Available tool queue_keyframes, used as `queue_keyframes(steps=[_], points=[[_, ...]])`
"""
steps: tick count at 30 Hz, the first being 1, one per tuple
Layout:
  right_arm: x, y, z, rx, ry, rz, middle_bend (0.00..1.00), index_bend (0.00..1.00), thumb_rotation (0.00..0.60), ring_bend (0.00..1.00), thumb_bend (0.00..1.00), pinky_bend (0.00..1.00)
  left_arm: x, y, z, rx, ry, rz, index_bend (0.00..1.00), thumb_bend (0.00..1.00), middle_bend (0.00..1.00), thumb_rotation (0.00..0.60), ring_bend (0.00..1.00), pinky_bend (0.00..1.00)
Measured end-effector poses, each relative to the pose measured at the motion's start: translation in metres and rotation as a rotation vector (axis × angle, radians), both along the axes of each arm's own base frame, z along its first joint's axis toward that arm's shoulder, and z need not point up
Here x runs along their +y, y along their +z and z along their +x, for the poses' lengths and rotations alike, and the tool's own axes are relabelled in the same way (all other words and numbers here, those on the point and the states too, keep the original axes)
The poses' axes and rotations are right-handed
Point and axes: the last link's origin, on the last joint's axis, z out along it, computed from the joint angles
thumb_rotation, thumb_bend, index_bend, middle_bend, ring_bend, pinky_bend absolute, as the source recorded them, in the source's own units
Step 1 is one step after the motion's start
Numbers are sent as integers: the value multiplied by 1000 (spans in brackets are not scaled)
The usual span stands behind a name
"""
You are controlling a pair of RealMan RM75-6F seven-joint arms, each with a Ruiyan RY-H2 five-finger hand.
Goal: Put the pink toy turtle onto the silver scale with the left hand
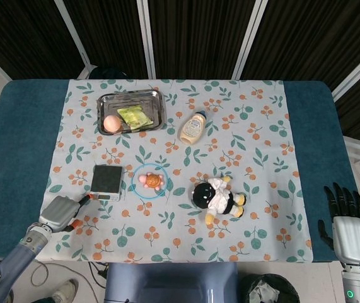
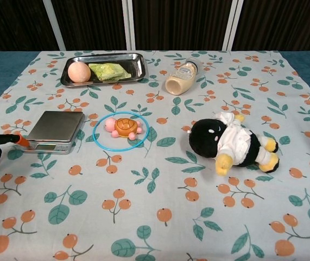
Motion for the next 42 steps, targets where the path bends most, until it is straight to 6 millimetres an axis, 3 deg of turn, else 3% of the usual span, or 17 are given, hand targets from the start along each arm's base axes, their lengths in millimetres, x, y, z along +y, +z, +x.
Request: queue_keyframes(steps=[42], points=[[0,1,0,-3,-7,-10,0,6,600,13,501,0,1,-4,-16,44,32,1,172,382,521,600,566,564]])
